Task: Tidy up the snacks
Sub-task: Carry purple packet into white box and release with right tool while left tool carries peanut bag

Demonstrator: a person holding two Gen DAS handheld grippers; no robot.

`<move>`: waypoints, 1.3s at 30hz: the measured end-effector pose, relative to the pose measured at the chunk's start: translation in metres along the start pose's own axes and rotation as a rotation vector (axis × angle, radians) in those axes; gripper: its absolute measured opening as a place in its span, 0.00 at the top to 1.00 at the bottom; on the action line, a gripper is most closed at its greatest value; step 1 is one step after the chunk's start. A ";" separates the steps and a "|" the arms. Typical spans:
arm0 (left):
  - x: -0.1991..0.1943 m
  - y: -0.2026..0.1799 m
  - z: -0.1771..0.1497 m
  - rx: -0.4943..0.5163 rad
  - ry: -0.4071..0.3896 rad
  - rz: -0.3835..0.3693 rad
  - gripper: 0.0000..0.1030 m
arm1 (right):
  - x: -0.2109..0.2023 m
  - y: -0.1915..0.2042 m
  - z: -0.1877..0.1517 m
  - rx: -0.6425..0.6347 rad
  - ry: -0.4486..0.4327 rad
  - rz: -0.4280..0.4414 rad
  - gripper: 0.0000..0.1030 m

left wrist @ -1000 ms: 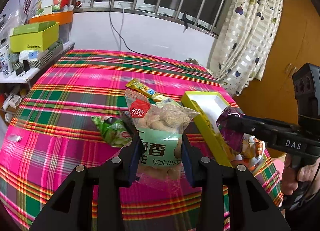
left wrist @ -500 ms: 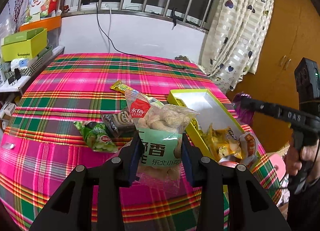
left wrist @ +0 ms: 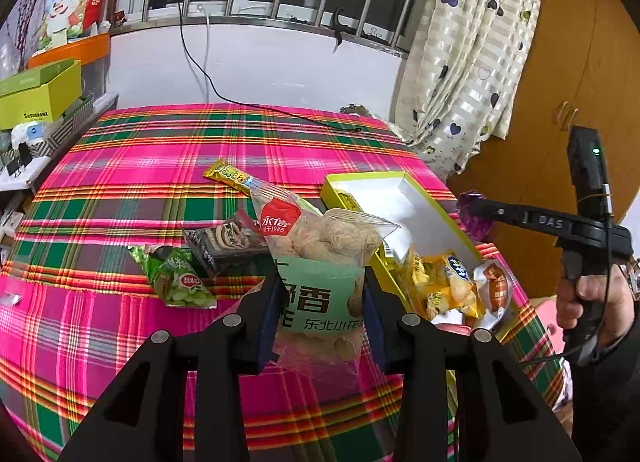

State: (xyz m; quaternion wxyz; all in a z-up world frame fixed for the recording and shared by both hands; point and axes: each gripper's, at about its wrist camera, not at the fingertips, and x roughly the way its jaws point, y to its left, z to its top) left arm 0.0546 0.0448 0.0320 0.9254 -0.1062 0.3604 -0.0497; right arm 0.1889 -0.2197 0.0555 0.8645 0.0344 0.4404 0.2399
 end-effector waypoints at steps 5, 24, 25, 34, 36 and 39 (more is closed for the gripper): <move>0.003 -0.001 0.000 0.001 0.006 -0.002 0.62 | 0.028 -0.006 0.002 -0.011 0.063 -0.034 0.71; 0.013 -0.004 0.007 0.018 0.015 -0.021 0.62 | 0.053 -0.017 -0.019 -0.037 0.224 -0.120 0.68; 0.013 -0.005 0.007 0.019 0.015 -0.021 0.62 | 0.052 -0.017 -0.019 -0.033 0.223 -0.116 0.67; 0.015 -0.015 0.014 0.047 0.012 -0.030 0.62 | 0.024 -0.012 -0.020 -0.014 0.139 -0.087 0.59; 0.016 -0.019 0.016 0.056 0.012 -0.032 0.62 | 0.018 -0.012 -0.021 -0.008 0.121 -0.077 0.59; 0.020 -0.026 0.020 0.076 0.015 -0.036 0.62 | 0.008 -0.012 -0.022 0.000 0.097 -0.063 0.58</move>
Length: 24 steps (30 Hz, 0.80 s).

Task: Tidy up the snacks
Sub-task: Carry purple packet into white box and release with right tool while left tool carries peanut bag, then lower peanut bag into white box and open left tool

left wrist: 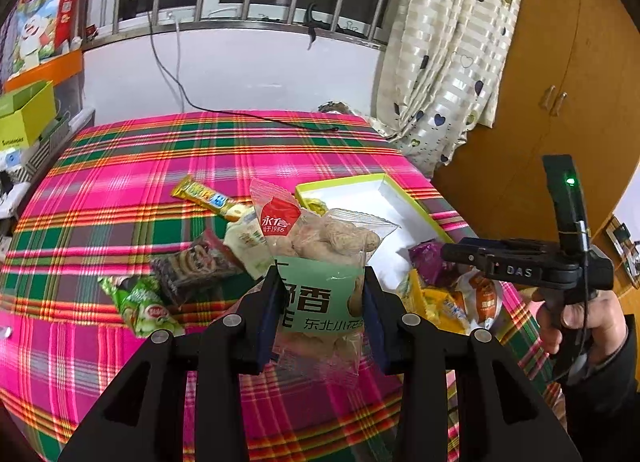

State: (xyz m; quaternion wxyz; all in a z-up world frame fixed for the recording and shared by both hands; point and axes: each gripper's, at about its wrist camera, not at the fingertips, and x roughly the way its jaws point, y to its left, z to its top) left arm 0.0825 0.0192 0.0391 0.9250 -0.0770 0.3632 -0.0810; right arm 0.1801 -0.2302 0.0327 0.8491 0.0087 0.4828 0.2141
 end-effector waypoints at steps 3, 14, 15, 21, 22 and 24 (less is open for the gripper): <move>0.008 -0.007 0.006 0.018 0.010 -0.008 0.62 | -0.009 -0.001 -0.003 0.004 -0.021 0.011 0.58; 0.052 -0.039 0.036 0.079 0.071 -0.063 0.62 | -0.030 -0.015 -0.006 0.034 -0.080 0.038 0.58; 0.059 -0.042 0.041 0.080 0.080 -0.070 0.62 | -0.031 -0.016 -0.005 0.035 -0.083 0.039 0.58; 0.094 -0.053 0.062 0.082 0.130 -0.103 0.62 | -0.031 -0.023 -0.003 0.045 -0.091 0.047 0.58; 0.101 -0.053 0.064 0.079 0.142 -0.107 0.62 | -0.031 -0.024 -0.003 0.046 -0.091 0.048 0.58; 0.117 -0.053 0.070 0.062 0.175 -0.127 0.62 | -0.029 -0.026 -0.002 0.048 -0.092 0.050 0.58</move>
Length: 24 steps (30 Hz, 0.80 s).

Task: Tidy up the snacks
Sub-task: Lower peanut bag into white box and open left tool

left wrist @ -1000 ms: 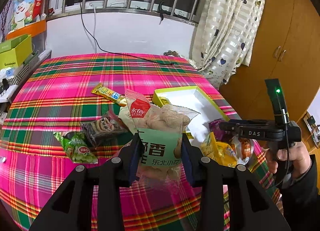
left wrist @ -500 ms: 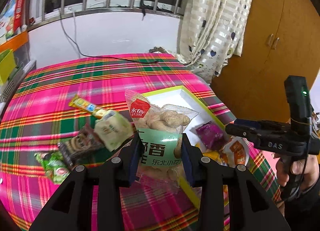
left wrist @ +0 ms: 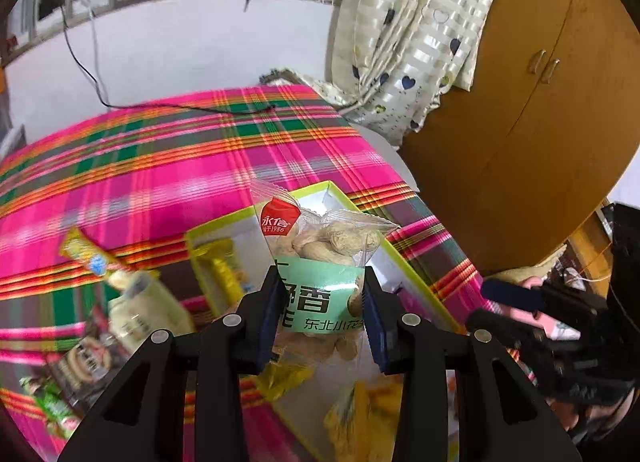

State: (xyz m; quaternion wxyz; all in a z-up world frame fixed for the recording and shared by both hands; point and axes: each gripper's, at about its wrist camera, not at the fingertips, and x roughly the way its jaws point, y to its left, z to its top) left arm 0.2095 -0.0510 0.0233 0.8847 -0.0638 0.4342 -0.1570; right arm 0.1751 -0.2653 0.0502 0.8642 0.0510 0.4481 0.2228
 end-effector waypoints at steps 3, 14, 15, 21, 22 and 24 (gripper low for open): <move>0.020 0.005 0.011 -0.037 0.039 -0.023 0.62 | 0.001 -0.003 0.002 0.002 -0.004 0.005 0.58; 0.072 0.021 0.034 -0.199 0.128 -0.099 0.62 | 0.008 -0.012 0.007 0.016 -0.002 0.010 0.58; 0.076 0.023 0.034 -0.216 0.136 -0.122 0.62 | 0.008 -0.012 0.006 0.017 -0.002 0.010 0.58; 0.073 0.026 0.036 -0.243 0.135 -0.243 0.50 | 0.007 -0.011 0.007 0.013 -0.006 0.010 0.58; 0.071 0.027 0.036 -0.246 0.132 -0.253 0.48 | 0.006 -0.010 0.007 0.012 -0.006 0.011 0.58; 0.067 0.030 0.035 -0.254 0.130 -0.278 0.47 | 0.004 -0.008 0.007 0.006 -0.009 0.013 0.58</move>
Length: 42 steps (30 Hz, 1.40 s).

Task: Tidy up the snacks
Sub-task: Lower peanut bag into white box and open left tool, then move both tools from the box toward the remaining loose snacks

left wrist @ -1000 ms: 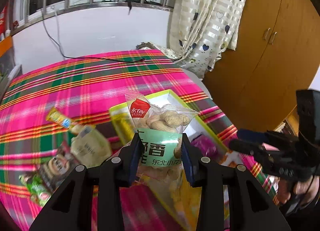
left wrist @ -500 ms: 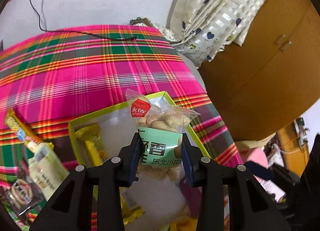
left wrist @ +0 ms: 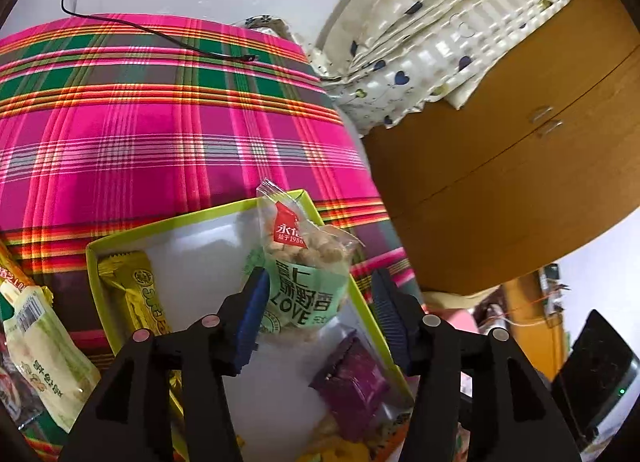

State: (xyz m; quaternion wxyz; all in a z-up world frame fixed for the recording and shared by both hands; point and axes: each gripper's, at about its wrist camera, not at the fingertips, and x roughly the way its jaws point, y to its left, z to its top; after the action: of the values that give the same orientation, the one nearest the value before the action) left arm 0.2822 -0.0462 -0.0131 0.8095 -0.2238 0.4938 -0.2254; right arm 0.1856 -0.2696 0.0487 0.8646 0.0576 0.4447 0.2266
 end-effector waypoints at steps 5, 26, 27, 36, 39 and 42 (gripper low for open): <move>-0.014 0.007 -0.003 -0.013 -0.021 -0.006 0.47 | -0.006 0.004 0.000 -0.005 -0.010 -0.006 0.58; -0.116 -0.010 -0.071 0.134 -0.255 0.271 0.47 | -0.020 0.043 -0.009 -0.053 -0.025 -0.003 0.58; -0.119 -0.009 -0.074 0.136 -0.261 0.286 0.47 | -0.020 0.047 -0.009 -0.059 -0.025 0.000 0.58; -0.138 -0.005 -0.094 0.143 -0.313 0.356 0.47 | -0.021 0.071 -0.008 -0.109 -0.024 0.022 0.58; -0.145 0.000 -0.098 0.127 -0.325 0.368 0.47 | -0.020 0.078 -0.007 -0.120 -0.023 0.029 0.58; -0.147 0.005 -0.102 0.117 -0.326 0.381 0.47 | -0.019 0.083 -0.006 -0.120 -0.019 0.038 0.58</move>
State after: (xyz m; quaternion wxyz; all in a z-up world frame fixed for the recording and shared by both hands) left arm 0.1308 0.0296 0.0454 0.9179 -0.1129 0.3760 -0.0580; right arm 0.1431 -0.2047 0.0837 0.8663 0.0163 0.4209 0.2686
